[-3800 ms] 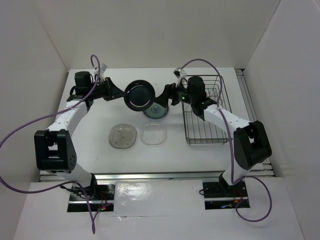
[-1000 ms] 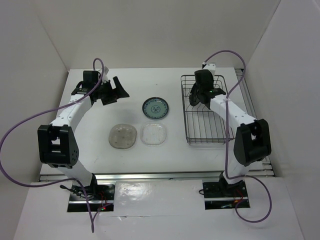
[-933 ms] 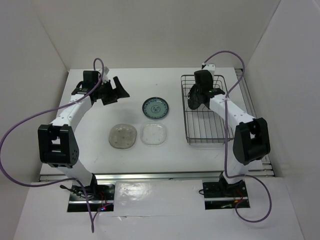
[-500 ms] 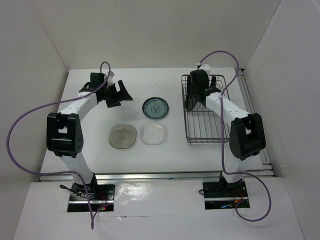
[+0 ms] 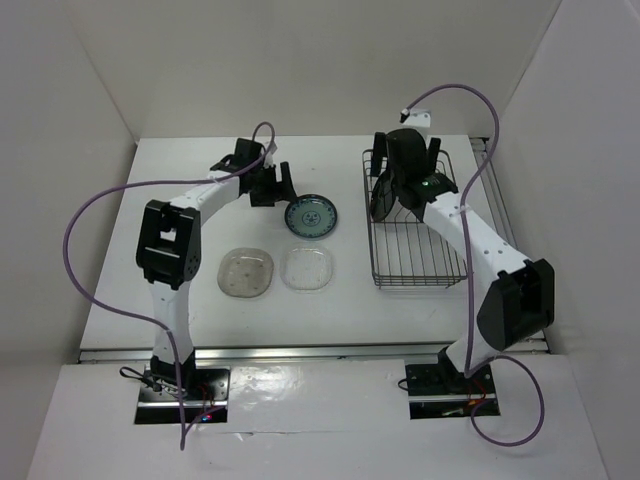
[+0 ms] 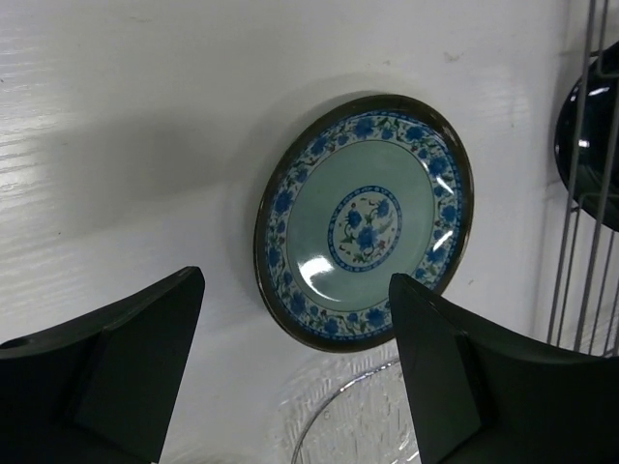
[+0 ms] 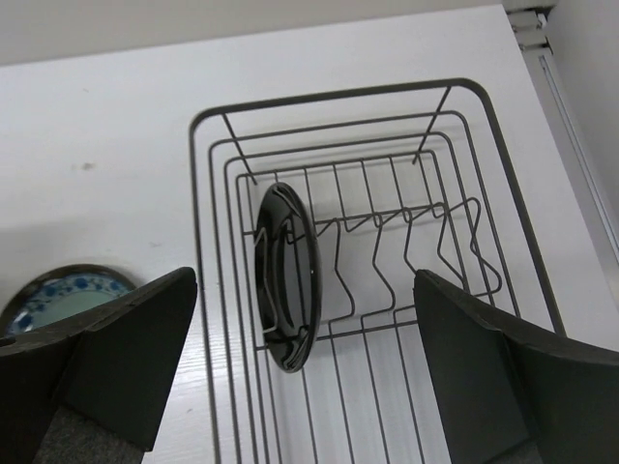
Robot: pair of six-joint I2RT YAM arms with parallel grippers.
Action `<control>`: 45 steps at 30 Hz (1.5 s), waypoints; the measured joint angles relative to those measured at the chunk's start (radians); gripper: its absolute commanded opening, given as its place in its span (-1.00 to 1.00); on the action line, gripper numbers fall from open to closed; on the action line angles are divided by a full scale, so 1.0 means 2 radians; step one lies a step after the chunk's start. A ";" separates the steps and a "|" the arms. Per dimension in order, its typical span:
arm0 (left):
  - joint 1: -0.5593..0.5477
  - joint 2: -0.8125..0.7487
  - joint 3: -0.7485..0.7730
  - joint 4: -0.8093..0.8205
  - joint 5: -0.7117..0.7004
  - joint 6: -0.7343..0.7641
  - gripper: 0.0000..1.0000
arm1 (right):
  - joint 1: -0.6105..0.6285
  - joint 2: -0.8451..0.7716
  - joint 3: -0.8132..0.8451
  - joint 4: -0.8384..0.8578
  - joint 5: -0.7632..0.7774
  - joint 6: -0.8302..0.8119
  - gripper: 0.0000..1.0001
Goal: Load the plates into the dish rack
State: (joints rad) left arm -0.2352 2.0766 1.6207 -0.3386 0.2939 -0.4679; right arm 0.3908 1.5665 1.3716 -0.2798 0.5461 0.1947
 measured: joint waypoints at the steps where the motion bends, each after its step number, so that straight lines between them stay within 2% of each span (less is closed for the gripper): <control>1: -0.002 0.008 0.006 -0.001 -0.003 0.000 0.80 | 0.003 -0.009 -0.001 0.001 -0.001 0.001 1.00; 4: -0.005 0.024 0.015 -0.007 -0.019 0.003 0.80 | 0.014 -0.032 -0.005 0.001 -0.004 0.006 1.00; 10: -0.011 0.039 0.020 -0.015 -0.049 0.011 0.67 | 0.035 -0.044 -0.008 0.002 -0.008 0.010 1.00; 17: -0.019 0.057 0.028 -0.018 -0.053 0.010 0.62 | 0.045 -0.044 -0.017 0.005 -0.018 0.013 1.00; 20: -0.021 0.059 0.029 -0.019 -0.051 0.009 0.57 | 0.050 -0.044 -0.025 0.006 -0.021 0.013 1.00; 22: -0.022 0.061 0.030 -0.018 -0.048 0.009 0.47 | 0.054 -0.044 -0.029 0.006 -0.021 0.014 1.00; 28: -0.025 0.067 0.034 -0.017 -0.043 0.008 0.39 | 0.061 -0.044 -0.036 0.009 -0.023 0.014 1.00; 34: -0.026 0.074 0.040 -0.016 -0.044 0.006 -0.13 | 0.066 -0.044 -0.037 0.012 -0.023 0.014 1.00; 36: -0.027 0.077 0.041 -0.015 -0.045 0.005 -0.13 | 0.066 -0.044 -0.039 0.017 -0.024 0.014 1.00; 37: -0.028 0.079 0.043 -0.015 -0.046 0.006 -0.35 | 0.066 -0.044 -0.042 0.018 -0.025 0.014 1.00; 40: -0.029 0.085 0.049 -0.016 -0.046 -0.001 -0.65 | 0.067 -0.044 -0.050 0.020 -0.027 0.014 1.00; 41: -0.029 0.086 0.053 -0.018 -0.045 -0.004 -1.00 | 0.067 -0.045 -0.052 0.020 -0.027 0.014 1.00; 45: -0.030 0.086 0.068 -0.016 -0.030 -0.018 -1.00 | 0.067 -0.045 -0.055 0.021 -0.027 0.014 1.00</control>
State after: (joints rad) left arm -0.2943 2.2482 1.7573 -0.3710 0.2348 -0.5041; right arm 0.5240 1.4765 1.2613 -0.2379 0.4927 0.2230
